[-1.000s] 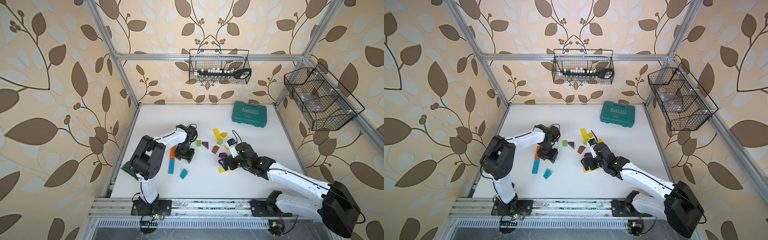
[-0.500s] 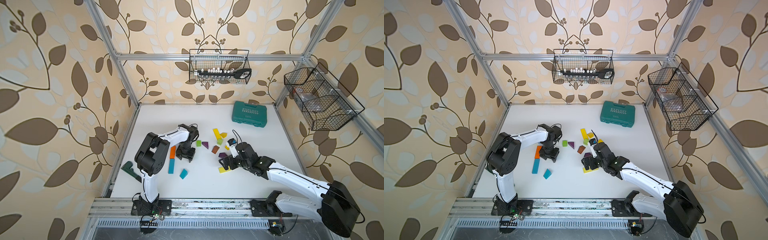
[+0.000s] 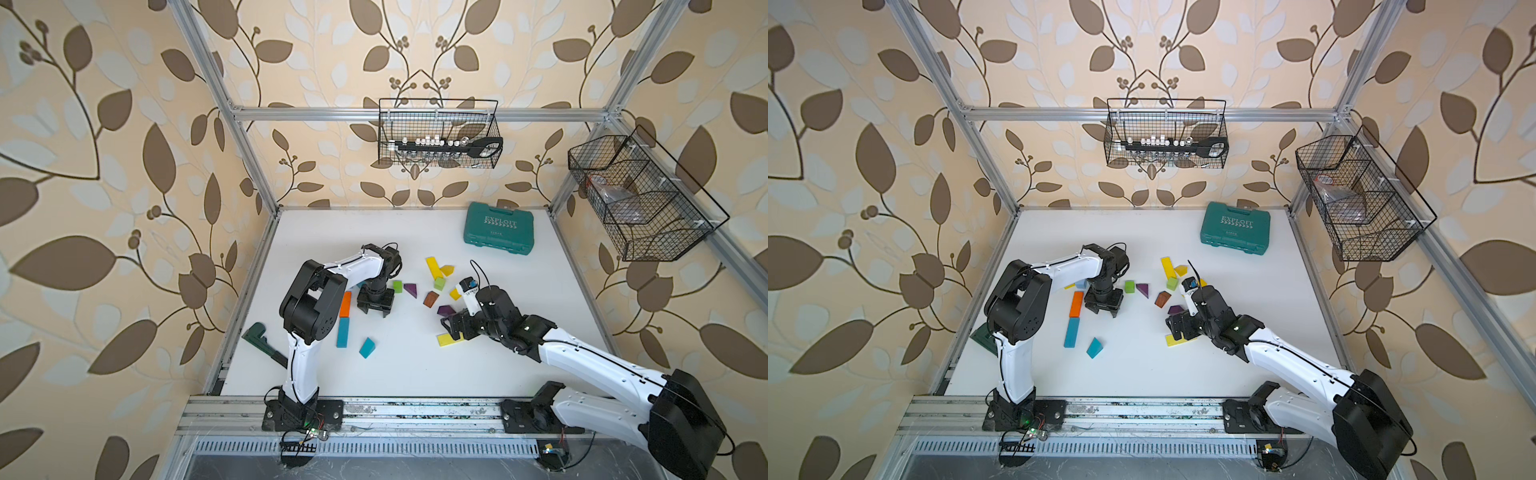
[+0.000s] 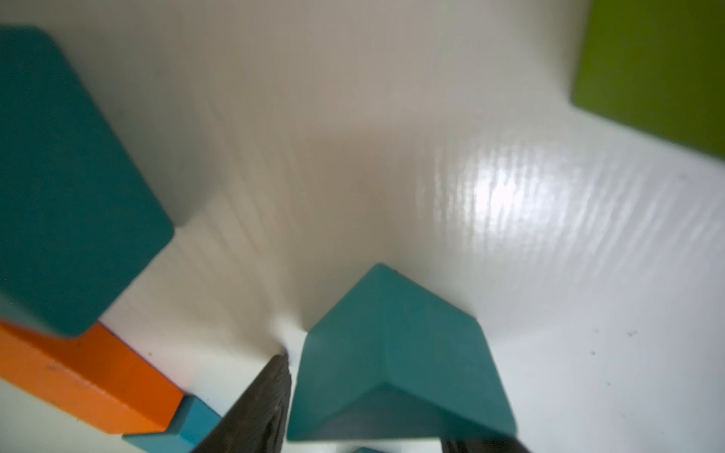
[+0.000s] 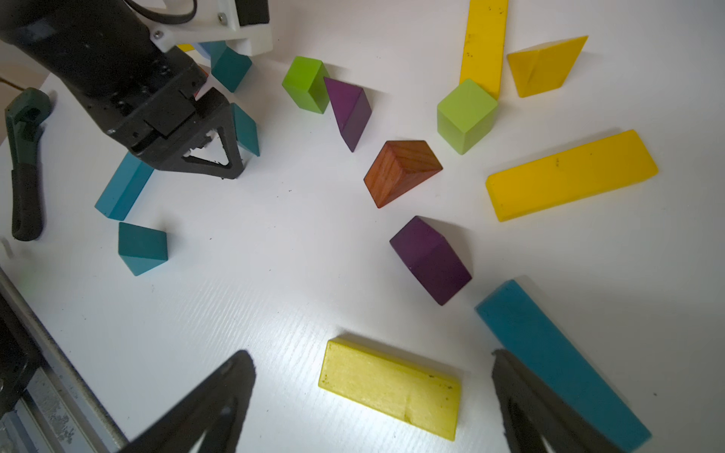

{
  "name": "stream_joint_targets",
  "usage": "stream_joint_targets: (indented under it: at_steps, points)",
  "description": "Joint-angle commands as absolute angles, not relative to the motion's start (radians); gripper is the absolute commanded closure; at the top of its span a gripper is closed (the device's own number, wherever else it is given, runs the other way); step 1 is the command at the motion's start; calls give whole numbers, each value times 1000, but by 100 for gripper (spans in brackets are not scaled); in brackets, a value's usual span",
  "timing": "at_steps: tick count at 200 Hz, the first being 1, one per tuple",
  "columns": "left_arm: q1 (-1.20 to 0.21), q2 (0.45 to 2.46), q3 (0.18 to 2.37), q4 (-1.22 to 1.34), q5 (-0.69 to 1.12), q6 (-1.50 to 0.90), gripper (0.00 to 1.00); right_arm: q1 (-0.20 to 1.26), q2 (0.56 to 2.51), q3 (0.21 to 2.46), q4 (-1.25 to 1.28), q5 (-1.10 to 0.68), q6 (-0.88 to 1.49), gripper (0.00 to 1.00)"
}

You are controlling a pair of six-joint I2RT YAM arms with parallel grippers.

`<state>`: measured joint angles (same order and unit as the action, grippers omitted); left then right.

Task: Assemble a small pinwheel with building blocks
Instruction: Assemble the building block at the center of the board.

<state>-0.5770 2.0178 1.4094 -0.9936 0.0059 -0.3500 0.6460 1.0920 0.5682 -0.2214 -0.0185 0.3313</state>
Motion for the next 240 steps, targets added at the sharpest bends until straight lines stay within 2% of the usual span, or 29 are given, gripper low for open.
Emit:
stream_joint_targets:
  at_steps: [1,19,49,159,240]
  points:
    - [-575,2032,1438,-1009,-1,-387,40,641,1085,548,-221,-18,321,5]
    - [-569,2035,1436,-1004,-2,-399,40,641,1085,545,-221,-20,320,5]
    - [-555,2038,1436,-992,-10,-399,54,640,1081,538,-219,-20,322,5]
    - [-534,2109,1557,-1009,-42,-267,56,632,1105,541,-209,-25,323,5]
    - [-523,2150,1652,-1016,-23,-186,70,629,1133,542,-190,-37,330,5]
